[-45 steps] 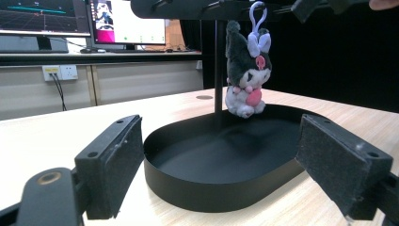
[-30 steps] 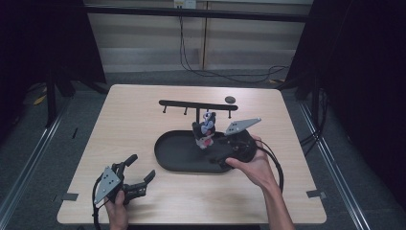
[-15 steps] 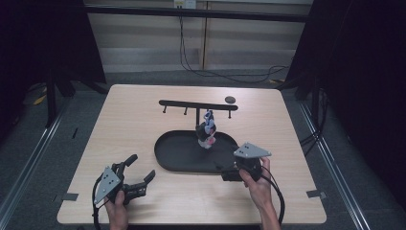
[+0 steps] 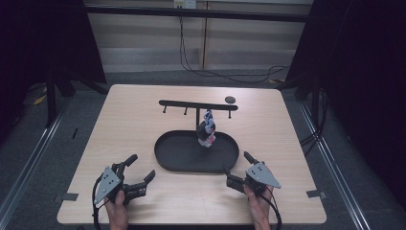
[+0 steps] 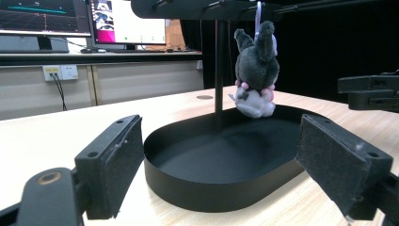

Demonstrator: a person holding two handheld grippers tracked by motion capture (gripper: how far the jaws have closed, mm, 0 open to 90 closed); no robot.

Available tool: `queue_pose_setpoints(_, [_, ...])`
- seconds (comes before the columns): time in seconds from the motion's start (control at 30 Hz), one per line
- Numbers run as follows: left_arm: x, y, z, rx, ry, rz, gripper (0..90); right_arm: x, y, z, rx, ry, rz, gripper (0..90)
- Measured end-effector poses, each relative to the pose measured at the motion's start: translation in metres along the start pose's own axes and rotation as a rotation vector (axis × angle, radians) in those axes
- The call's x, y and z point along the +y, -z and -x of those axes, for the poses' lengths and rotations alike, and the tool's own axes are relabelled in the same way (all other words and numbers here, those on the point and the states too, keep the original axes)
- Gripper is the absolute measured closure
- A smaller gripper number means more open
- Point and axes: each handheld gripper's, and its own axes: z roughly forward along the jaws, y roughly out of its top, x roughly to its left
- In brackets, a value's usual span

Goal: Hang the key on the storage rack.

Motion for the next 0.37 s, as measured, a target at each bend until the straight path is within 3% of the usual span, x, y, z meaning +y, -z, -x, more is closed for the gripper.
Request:
queue_pose_setpoints(0.07, [0.0, 0.0, 0.0, 0.0, 0.005, 0.004, 15.4, -0.002, 0.004, 0.0, -0.014, -0.007, 0.047, 13.7])
queue_pose_setpoints(0.23, [0.0, 0.0, 0.0, 0.0, 0.005, 0.004, 15.4, -0.009, 0.018, 0.005, 0.022, -0.036, 0.206, 13.8])
queue_pose_setpoints(0.37, [0.0, 0.0, 0.0, 0.002, 0.005, 0.004, 15.4, -0.009, 0.017, 0.004, 0.051, -0.006, 0.195, 13.9])
